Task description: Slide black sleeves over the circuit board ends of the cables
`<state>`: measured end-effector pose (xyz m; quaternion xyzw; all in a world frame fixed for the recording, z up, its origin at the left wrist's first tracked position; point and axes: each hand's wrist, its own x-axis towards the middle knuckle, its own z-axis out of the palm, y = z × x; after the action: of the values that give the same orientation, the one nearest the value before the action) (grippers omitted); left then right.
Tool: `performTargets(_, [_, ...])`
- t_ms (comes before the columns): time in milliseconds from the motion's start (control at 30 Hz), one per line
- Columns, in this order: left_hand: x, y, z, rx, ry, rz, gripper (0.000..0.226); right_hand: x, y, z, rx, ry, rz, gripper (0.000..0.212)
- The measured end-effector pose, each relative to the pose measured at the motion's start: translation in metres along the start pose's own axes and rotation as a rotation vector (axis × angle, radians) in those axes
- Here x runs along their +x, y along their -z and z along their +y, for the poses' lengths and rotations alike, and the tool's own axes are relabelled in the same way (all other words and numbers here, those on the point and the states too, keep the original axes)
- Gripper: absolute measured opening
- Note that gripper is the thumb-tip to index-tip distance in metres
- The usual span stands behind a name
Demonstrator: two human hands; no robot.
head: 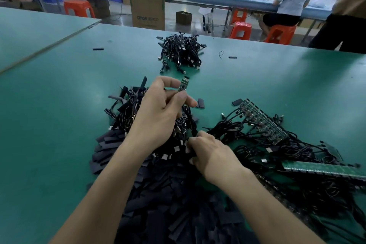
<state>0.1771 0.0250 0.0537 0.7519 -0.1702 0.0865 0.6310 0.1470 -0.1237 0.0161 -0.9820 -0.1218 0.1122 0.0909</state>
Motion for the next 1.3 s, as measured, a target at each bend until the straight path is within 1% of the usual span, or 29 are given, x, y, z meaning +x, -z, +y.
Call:
performTargets(100, [0.000, 0.000, 0.000, -0.021, 0.010, -0.018, 0.015, -0.003, 0.000, 0.004, 0.052, 0.027, 0.029, 0.008])
performTargets(167, [-0.001, 0.000, -0.001, -0.042, 0.026, -0.024, 0.015, -0.007, 0.004, 0.008, 0.142, 0.045, 0.102, 0.011])
performTargets(200, [-0.002, 0.000, -0.001, -0.046, 0.032, -0.024, 0.016, -0.007, 0.008, 0.010, 0.209, 0.041, 0.154, 0.014])
performTargets(267, [-0.003, -0.001, -0.001, -0.025, 0.038, -0.024, 0.019, -0.007, 0.017, 0.014, 0.382, 0.037, 0.280, 0.010])
performTargets(333, [-0.003, -0.002, -0.001, 0.003, 0.034, -0.026, 0.020, -0.006, 0.027, 0.020, 0.518, 0.053, 0.449, 0.008])
performTargets(400, [-0.004, -0.002, -0.001, 0.020, 0.036, -0.025, 0.021, -0.007, 0.037, 0.026, 0.640, 0.062, 0.587, 0.017])
performTargets(467, [-0.004, -0.002, -0.001, 0.038, 0.051, -0.036, 0.018, -0.010, 0.044, 0.032, 0.805, 0.066, 0.666, 0.024])
performTargets(533, [-0.004, -0.003, 0.000, 0.071, 0.055, -0.052, 0.014, -0.012, 0.049, 0.036, 0.918, 0.078, 0.727, 0.025])
performTargets(633, [-0.005, -0.004, 0.000, 0.140, 0.024, -0.061, 0.016, -0.014, 0.052, 0.039, 0.935, 0.109, 0.750, 0.024])
performTargets(767, [-0.006, -0.005, 0.000, 0.180, 0.015, -0.054, 0.016, -0.015, 0.049, 0.040, 0.899, 0.110, 0.711, 0.020])
performTargets(833, [-0.006, -0.005, 0.000, 0.190, 0.017, -0.048, 0.014, -0.014, 0.047, 0.041, 0.884, 0.108, 0.687, 0.022])
performTargets(967, [-0.005, -0.005, -0.001, 0.192, 0.019, -0.044, 0.013, -0.013, 0.046, 0.041, 0.836, 0.131, 0.722, 0.020])
performTargets(1133, [-0.005, -0.005, -0.002, 0.200, 0.002, -0.065, 0.013, -0.013, 0.046, 0.039, 0.871, 0.187, 0.735, 0.019])
performTargets(1300, [-0.006, -0.005, 0.001, 0.194, -0.012, -0.082, 0.017, -0.012, 0.045, 0.036, 0.866, 0.197, 0.761, 0.016])
